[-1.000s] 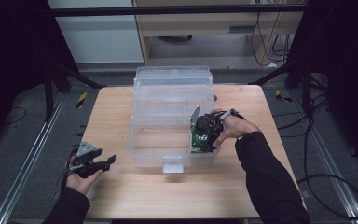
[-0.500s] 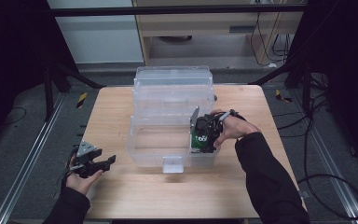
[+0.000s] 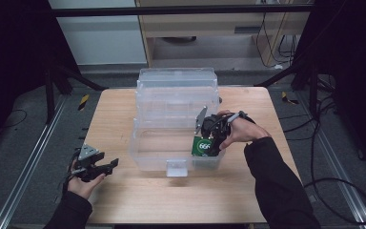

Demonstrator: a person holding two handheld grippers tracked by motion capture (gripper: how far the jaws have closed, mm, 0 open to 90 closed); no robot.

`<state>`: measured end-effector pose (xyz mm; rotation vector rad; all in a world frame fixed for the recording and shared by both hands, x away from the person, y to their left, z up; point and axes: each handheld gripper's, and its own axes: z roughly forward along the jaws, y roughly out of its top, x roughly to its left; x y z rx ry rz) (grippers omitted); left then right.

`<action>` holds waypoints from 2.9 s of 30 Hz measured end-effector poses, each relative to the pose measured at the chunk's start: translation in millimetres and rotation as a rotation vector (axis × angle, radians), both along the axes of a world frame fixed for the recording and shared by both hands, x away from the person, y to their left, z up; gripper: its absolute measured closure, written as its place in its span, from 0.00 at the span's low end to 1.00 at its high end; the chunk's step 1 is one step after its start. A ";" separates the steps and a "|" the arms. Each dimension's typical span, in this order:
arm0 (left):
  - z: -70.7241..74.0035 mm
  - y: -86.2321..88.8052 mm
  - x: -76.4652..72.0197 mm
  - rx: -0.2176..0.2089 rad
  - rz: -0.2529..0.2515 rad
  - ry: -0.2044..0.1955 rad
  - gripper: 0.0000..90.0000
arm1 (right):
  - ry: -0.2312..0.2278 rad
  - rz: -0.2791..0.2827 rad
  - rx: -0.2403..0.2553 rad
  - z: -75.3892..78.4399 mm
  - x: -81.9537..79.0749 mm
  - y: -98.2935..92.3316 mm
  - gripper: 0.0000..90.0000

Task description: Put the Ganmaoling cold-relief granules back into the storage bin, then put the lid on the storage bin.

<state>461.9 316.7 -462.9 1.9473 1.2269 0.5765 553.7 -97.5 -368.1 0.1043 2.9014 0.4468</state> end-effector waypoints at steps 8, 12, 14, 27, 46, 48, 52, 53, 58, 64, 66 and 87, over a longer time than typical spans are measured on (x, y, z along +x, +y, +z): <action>0.8 -0.4 -0.5 -0.003 0.000 -0.003 0.36 | -0.021 -0.083 0.078 18.3 -8.7 -7.6 0.29; 1.1 -0.3 -0.5 -0.003 0.001 -0.005 0.37 | -0.046 -0.105 0.122 26.7 -16.1 -12.9 0.32; 0.8 -0.3 -0.3 -0.002 0.003 -0.003 0.37 | -0.041 -0.126 0.151 29.7 -20.3 -15.2 0.32; -0.5 1.4 0.8 -0.007 -0.002 0.002 0.40 | -0.024 -0.154 0.252 33.4 -40.8 -10.8 0.38; -0.9 1.7 1.4 -0.008 -0.004 0.005 0.40 | 0.049 -0.129 0.203 -2.3 -44.5 26.3 0.34; -0.9 1.6 1.4 -0.007 -0.004 0.006 0.40 | 0.044 -0.121 0.205 -3.7 -43.2 30.1 0.34; -0.9 1.2 1.7 -0.009 -0.006 0.004 0.40 | 0.047 -0.122 0.193 -7.4 -41.2 36.1 0.36; -1.3 1.4 2.0 -0.009 -0.006 0.007 0.40 | 0.053 -0.117 0.194 -8.3 -40.4 36.5 0.37; -1.6 2.8 2.4 -0.009 -0.004 0.008 0.40 | 0.072 -0.112 0.169 -14.4 -37.8 38.2 0.41; -0.8 2.4 2.0 -0.011 -0.009 0.004 0.41 | 0.095 -0.091 0.148 -22.9 -38.2 42.8 0.43; -0.4 2.6 2.2 -0.015 -0.008 0.004 0.41 | 0.106 -0.091 0.143 -25.8 -38.6 44.3 0.43; 10.5 -3.7 7.3 -0.031 -0.056 -0.024 0.41 | 0.157 -0.071 0.135 -38.8 -37.3 47.8 0.58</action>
